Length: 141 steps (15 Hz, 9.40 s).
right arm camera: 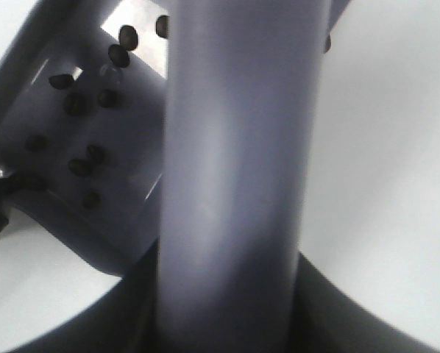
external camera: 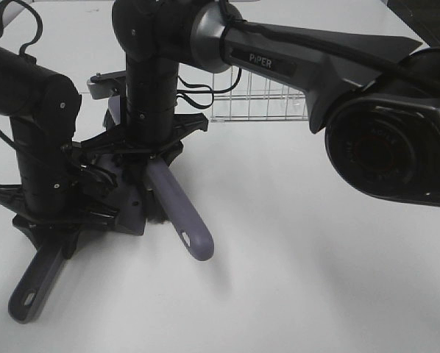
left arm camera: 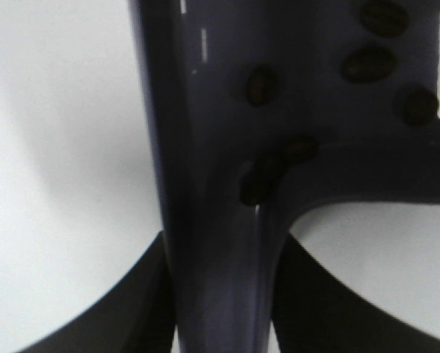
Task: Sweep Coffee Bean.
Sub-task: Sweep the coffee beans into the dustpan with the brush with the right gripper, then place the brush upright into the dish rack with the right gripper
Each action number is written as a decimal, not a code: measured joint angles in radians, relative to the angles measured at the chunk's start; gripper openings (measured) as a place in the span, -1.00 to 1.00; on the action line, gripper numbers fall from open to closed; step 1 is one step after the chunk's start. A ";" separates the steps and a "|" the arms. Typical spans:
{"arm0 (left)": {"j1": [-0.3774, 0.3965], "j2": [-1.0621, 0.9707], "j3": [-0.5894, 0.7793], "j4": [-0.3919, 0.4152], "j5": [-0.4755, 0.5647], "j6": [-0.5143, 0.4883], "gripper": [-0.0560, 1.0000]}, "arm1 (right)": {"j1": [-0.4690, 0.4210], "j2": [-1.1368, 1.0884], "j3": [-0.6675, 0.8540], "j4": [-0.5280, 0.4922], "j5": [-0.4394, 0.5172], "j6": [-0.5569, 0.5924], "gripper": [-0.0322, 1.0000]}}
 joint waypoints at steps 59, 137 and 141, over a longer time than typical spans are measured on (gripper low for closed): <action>0.051 0.055 -0.052 -0.108 0.226 0.095 -0.23 | 0.039 -0.023 0.181 -0.075 0.004 -0.040 -0.35; 0.051 0.055 -0.053 -0.105 0.228 0.111 -0.23 | -0.627 -0.080 0.080 -0.024 -0.001 -0.101 -0.35; 0.051 0.055 -0.053 -0.105 0.228 0.111 -0.23 | -0.626 -0.080 0.080 -0.072 -0.001 -0.090 -0.35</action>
